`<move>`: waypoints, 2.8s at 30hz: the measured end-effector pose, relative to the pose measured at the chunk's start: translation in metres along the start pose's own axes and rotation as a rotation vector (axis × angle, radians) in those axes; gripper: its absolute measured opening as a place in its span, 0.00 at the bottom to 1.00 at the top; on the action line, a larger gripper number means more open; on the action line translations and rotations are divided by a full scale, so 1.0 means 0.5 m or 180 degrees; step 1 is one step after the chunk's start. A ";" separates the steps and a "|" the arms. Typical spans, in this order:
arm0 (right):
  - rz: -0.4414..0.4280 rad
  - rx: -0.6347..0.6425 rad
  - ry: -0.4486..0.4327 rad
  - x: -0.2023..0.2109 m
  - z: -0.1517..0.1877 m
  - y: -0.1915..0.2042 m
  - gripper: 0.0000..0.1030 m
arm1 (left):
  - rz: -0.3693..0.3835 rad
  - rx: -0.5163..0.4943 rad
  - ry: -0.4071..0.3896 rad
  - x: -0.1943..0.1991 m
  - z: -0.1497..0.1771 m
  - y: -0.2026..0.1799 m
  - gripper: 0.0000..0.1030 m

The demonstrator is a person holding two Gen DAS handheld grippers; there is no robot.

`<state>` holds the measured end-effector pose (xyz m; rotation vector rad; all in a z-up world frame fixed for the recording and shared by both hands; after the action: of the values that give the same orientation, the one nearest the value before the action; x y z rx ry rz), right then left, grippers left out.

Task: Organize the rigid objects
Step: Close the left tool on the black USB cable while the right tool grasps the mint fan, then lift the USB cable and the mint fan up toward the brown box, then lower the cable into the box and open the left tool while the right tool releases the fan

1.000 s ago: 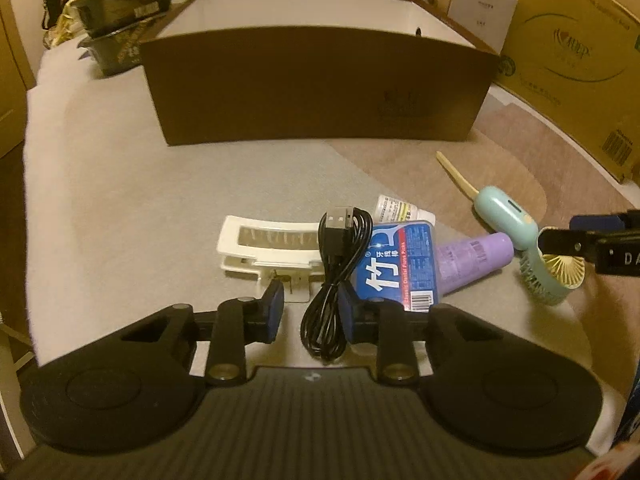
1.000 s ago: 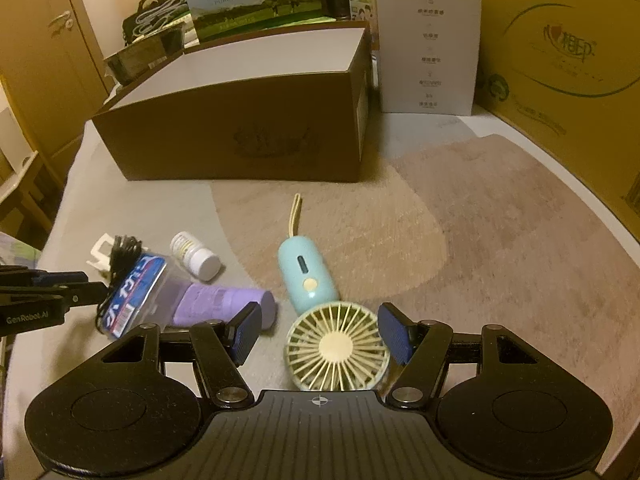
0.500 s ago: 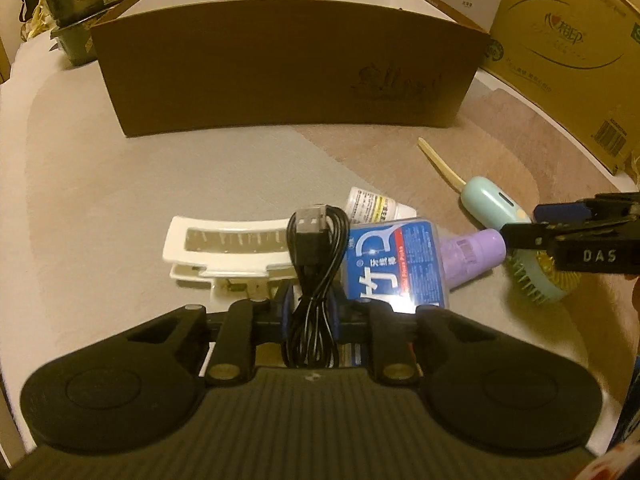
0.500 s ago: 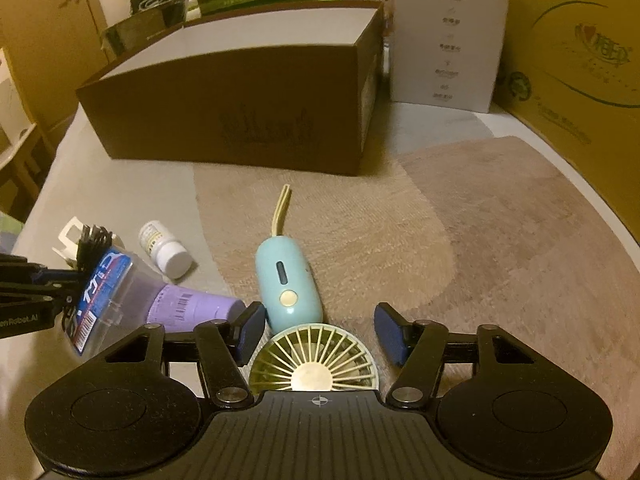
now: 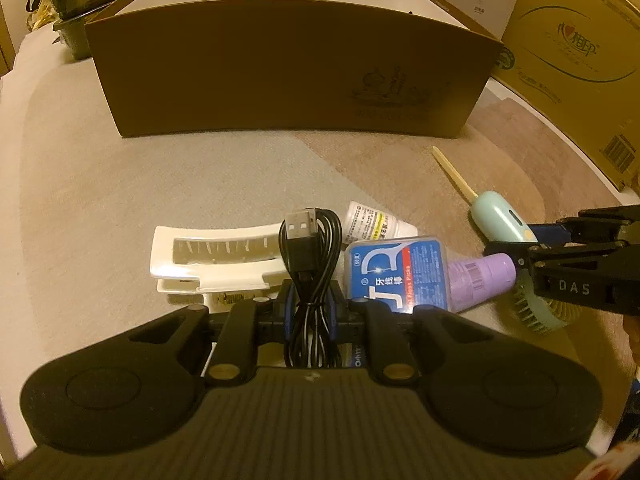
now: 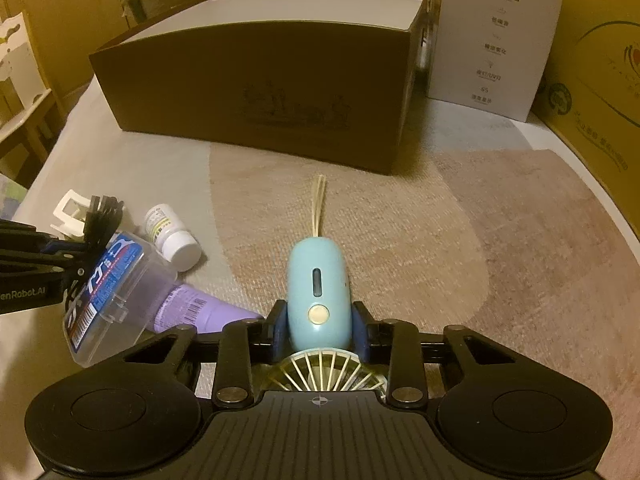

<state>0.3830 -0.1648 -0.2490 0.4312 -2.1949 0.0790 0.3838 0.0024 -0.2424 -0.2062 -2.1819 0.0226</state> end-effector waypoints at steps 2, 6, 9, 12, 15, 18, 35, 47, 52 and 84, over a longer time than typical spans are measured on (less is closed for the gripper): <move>0.0005 -0.0015 0.0016 0.003 0.004 0.001 0.33 | -0.0002 0.0012 0.0002 0.001 0.000 -0.001 0.14; 0.0019 -0.0068 0.0079 0.014 0.018 0.004 0.33 | 0.0002 0.0043 0.0025 0.005 0.006 -0.002 0.14; 0.0015 -0.0116 0.0131 0.029 0.039 0.009 0.33 | 0.0038 0.0073 0.0037 0.012 0.018 -0.002 0.14; -0.0001 -0.0152 0.0154 0.044 0.059 0.017 0.33 | 0.0051 0.0085 0.0028 0.017 0.027 -0.003 0.14; 0.0009 -0.0124 0.0148 0.049 0.069 0.023 0.33 | 0.0053 0.0101 0.0049 0.013 0.026 -0.003 0.14; 0.0015 -0.0144 0.0159 0.047 0.067 0.022 0.33 | 0.0058 0.0134 0.0080 0.007 0.023 0.000 0.15; 0.0102 -0.0184 0.0079 0.059 0.074 0.015 0.33 | -0.0040 0.0051 0.0067 0.019 0.027 -0.007 0.13; 0.0062 -0.0360 -0.0141 0.133 0.054 0.012 0.32 | -0.0032 0.0044 -0.0128 0.087 0.026 -0.015 0.13; 0.0037 -0.0376 -0.0262 0.168 0.041 0.022 0.32 | -0.0023 0.0045 -0.0238 0.132 0.027 -0.016 0.13; -0.0242 -0.0232 -0.0850 0.323 -0.098 0.073 0.32 | -0.0170 -0.0102 -0.0874 0.309 -0.098 0.020 0.13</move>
<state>0.3176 -0.1656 -0.0890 0.5075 -2.4312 -0.1055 0.3372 0.0335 -0.0897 -0.1709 -2.4619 -0.0152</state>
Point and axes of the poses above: each gripper's, at about its wrist camera, not at the fingertips, and x roughly against the way its jaws point, y to its left, z to its underside, the point moved 10 cm from there along -x, roughly the way its jaws point, and after that the axes turned 3 degrees about -y, right-handed, at the moved point
